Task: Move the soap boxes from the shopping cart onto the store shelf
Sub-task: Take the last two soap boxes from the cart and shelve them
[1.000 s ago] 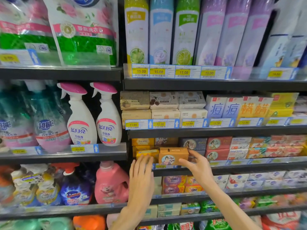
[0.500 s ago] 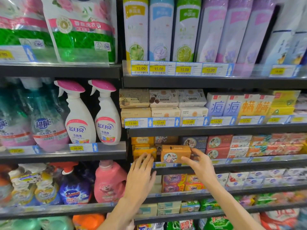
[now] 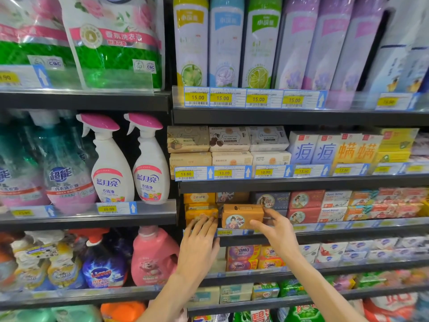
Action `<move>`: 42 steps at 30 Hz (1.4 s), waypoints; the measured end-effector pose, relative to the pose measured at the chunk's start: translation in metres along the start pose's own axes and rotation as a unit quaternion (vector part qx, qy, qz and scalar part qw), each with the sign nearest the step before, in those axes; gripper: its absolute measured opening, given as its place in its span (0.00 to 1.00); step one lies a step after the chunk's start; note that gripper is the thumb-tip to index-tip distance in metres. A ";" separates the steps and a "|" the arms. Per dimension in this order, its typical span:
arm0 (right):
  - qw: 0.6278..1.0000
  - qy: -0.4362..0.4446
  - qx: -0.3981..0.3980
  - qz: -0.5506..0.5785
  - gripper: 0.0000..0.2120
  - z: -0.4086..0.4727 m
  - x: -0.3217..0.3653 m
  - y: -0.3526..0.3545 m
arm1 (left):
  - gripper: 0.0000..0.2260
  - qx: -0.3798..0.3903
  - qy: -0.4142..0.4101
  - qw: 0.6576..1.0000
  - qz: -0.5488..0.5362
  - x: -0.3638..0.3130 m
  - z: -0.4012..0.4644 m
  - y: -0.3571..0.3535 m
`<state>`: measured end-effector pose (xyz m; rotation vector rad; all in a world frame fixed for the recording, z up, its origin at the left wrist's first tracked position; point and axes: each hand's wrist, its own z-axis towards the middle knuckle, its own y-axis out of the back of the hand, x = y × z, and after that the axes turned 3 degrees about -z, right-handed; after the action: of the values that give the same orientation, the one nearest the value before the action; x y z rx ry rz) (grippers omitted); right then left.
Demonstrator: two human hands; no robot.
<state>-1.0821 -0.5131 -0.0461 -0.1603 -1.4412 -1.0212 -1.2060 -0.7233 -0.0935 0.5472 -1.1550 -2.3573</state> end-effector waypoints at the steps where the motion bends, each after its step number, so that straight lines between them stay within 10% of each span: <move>1: 1.000 0.000 -0.001 -0.001 0.30 0.000 0.003 -0.002 | 0.19 -0.001 0.007 1.000 -0.003 0.001 0.000 0.000; 7: 0.999 0.013 -0.026 -0.024 0.15 -0.004 0.015 -0.009 | 0.18 0.007 0.021 1.000 -0.001 0.006 0.000 0.002; 42: 0.938 0.173 -0.151 -0.259 0.07 -0.026 0.016 -0.051 | 0.21 0.020 0.019 0.999 -0.026 0.020 -0.010 0.007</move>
<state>-1.0990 -0.5672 -0.0618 0.1865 -1.0116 -1.6146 -1.2155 -0.7444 -0.0970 0.6402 -1.1882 -2.3619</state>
